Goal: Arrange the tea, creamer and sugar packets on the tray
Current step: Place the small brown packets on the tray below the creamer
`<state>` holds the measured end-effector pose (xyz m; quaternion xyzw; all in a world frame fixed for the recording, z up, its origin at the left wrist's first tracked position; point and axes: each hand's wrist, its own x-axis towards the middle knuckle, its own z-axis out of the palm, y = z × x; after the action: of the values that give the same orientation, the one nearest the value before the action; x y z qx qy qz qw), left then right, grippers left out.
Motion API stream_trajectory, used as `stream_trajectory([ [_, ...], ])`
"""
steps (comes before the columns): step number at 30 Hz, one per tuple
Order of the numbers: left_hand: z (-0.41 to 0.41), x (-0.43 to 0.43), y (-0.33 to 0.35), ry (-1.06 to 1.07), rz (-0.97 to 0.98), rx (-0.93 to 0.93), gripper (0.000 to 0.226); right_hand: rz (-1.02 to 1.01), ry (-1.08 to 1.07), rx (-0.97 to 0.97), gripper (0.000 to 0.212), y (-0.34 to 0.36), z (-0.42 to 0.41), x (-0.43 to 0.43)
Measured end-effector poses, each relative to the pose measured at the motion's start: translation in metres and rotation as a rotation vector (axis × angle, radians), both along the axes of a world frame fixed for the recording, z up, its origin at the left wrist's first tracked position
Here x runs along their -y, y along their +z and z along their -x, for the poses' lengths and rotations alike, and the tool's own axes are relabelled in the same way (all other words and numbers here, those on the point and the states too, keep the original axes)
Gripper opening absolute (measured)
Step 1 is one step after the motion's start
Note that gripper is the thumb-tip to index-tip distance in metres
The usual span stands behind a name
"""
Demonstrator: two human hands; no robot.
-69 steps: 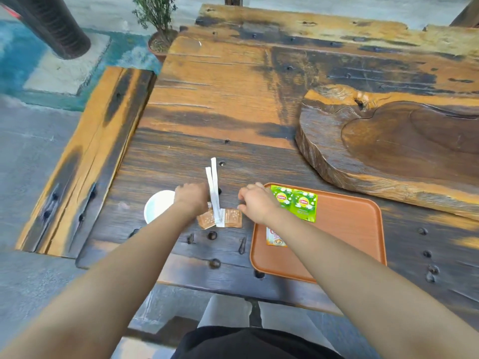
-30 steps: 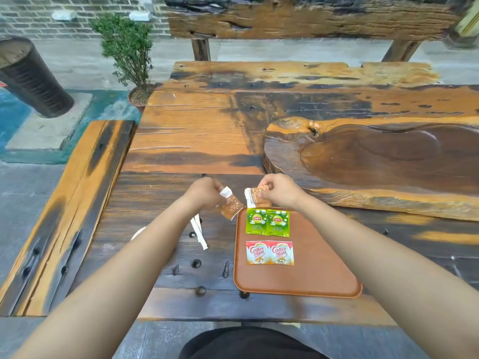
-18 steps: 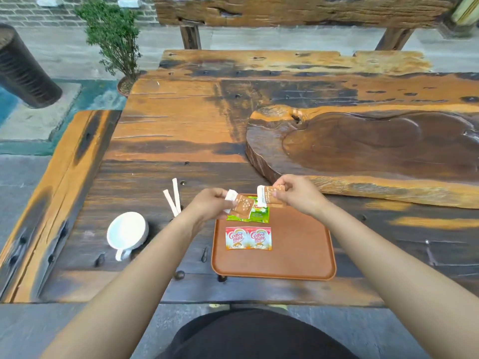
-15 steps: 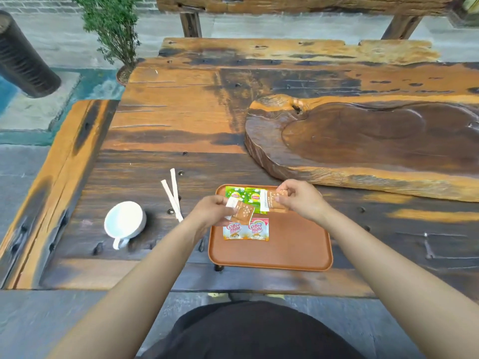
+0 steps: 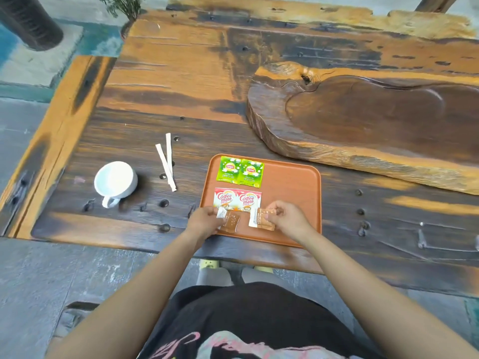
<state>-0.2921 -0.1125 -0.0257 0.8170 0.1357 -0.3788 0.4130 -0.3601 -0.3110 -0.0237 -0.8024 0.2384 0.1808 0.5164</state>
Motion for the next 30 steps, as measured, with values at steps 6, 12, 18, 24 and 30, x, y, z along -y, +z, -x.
stream_trajectory([
  [6,0.010,0.002,-0.005,-0.062,-0.148,0.192,0.021,-0.048,-0.073,-0.021,0.028,-0.011,0.002,-0.010],
  [12,0.019,0.003,-0.008,-0.159,-0.256,0.254,0.037,-0.091,-0.081,-0.059,0.010,-0.016,0.002,-0.026],
  [18,0.021,0.005,-0.010,-0.178,-0.288,0.268,0.033,0.111,0.038,-0.061,0.008,-0.022,0.004,-0.036],
  [24,0.024,0.003,-0.012,-0.175,-0.301,0.310,0.041,0.528,0.280,0.013,0.028,-0.019,0.011,-0.040],
  [30,0.029,0.001,-0.013,-0.200,-0.338,0.374,0.044,0.645,0.414,0.236,0.026,-0.021,0.017,-0.045],
])
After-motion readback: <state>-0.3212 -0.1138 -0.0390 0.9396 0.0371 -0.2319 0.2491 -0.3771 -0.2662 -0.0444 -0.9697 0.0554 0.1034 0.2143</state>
